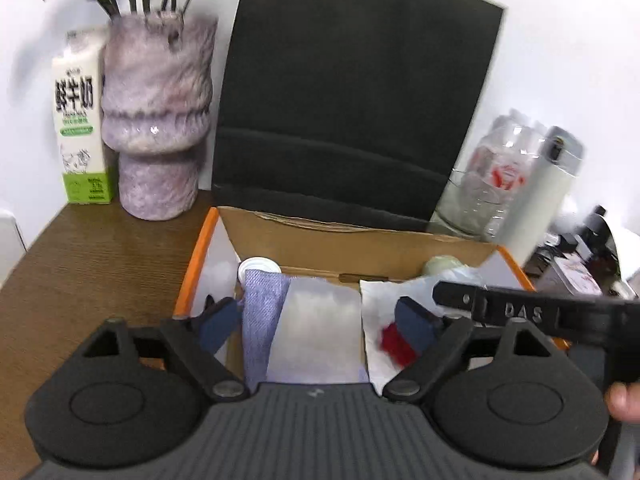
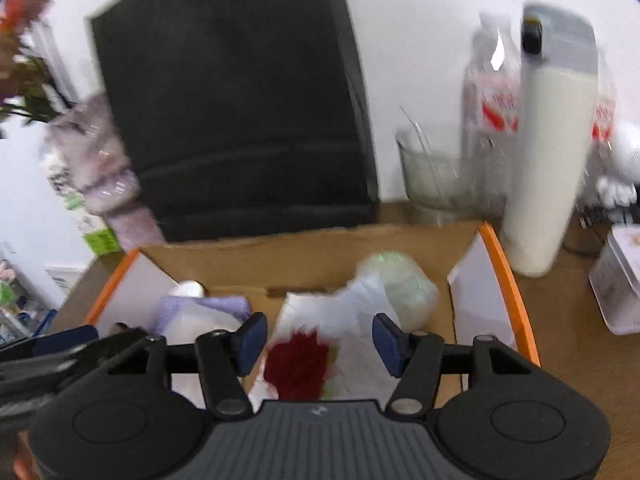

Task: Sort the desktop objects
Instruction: 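Carry the container into the box with the left gripper while the right places the rose there, then withdraw both open grippers from the box back over the table, then grasp the small white piece with the left gripper while the right grasps a white figurine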

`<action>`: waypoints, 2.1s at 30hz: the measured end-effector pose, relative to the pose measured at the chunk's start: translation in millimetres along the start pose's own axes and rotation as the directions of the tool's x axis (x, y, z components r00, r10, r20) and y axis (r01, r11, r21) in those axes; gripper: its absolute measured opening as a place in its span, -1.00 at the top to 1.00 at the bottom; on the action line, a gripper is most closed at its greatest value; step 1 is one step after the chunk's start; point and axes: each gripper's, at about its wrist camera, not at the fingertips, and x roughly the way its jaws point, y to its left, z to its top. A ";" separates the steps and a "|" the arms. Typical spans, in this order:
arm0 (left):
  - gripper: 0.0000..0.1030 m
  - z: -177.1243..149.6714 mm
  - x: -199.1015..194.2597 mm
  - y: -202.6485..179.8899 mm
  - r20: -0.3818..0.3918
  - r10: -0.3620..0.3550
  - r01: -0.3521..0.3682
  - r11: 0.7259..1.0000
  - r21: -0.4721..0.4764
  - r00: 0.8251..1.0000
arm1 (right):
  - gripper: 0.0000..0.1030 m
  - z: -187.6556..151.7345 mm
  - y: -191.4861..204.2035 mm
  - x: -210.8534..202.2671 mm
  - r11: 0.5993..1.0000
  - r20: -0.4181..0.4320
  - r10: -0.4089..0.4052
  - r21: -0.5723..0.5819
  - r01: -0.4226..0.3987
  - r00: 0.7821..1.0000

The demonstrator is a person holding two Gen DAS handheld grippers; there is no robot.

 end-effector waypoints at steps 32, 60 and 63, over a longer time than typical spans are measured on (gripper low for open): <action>-1.00 -248.5 -206.9 -1.5 -0.030 0.010 -0.007 0.996 0.090 1.000 | -0.59 -277.5 39.0 -242.4 0.967 0.082 -0.120 -0.217 0.135 0.989; -0.63 -230.4 -186.8 7.7 0.040 0.032 -0.037 0.992 0.119 0.999 | -0.50 -288.7 59.2 -243.9 0.968 0.120 -0.035 -0.244 0.064 0.992; -0.46 -213.9 -166.3 11.1 0.024 0.003 -0.006 0.995 0.098 1.000 | -0.40 -273.3 67.9 -230.4 0.963 0.127 -0.006 -0.265 0.040 0.992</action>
